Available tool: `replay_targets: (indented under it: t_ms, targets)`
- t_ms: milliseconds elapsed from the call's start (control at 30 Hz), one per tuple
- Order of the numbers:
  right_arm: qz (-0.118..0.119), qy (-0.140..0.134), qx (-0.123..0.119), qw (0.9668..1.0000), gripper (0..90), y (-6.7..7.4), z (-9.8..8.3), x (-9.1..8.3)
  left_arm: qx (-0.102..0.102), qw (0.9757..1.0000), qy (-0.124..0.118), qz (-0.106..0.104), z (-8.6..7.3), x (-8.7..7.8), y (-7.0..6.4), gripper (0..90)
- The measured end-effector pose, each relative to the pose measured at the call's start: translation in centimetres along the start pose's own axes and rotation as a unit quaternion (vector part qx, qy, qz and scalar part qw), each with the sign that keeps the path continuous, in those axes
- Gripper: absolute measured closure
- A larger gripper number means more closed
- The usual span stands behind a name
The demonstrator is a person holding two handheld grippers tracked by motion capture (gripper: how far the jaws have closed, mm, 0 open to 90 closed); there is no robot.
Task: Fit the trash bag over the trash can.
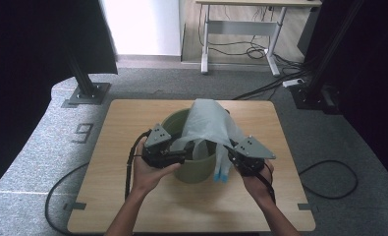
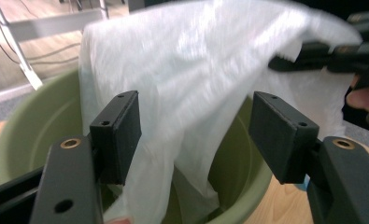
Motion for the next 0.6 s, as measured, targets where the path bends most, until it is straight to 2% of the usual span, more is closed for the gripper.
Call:
replay_targets:
  t_ms: [100,233,300,467,533,600]
  targets:
    - [0.0,0.005,0.004,1.0,87.5,-0.4,-0.3,0.0,0.006,1.0,-0.002,-0.002,0.4,-0.1,-0.2,34.9]
    - [0.002,0.003,0.008,1.0,87.5,-0.4,-0.1,0.0,0.013,0.9998,0.005,-0.013,0.5,0.5,-0.7,34.9]
    - [0.004,0.002,0.005,1.0,87.5,-0.2,0.1,-0.1,0.013,0.9999,0.002,-0.008,0.7,0.8,-0.7,38.3]
    - [0.01,0.002,0.002,0.9999,87.0,-0.2,0.1,-0.4,0.016,0.9995,0.013,-0.023,0.7,1.1,-0.8,73.3]
    - [0.019,-0.001,0.006,0.9998,84.9,-0.1,0.1,-0.5,0.011,0.9995,0.013,-0.028,0.7,1.1,-0.5,83.2]
    - [0.028,-0.004,0.012,0.9995,83.4,0.0,-0.1,-0.8,0.003,0.9993,0.011,-0.036,0.6,0.9,-0.2,88.4]
Point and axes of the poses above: each handheld gripper's, and its own axes: x roughly forward along the jaws, z roughly out of its top, y roughly to its left, the point moved 8 cm from there along x, roughly forward along the jaws, and after that the axes turned 6 degrees about -z, right-handed, at the moved point
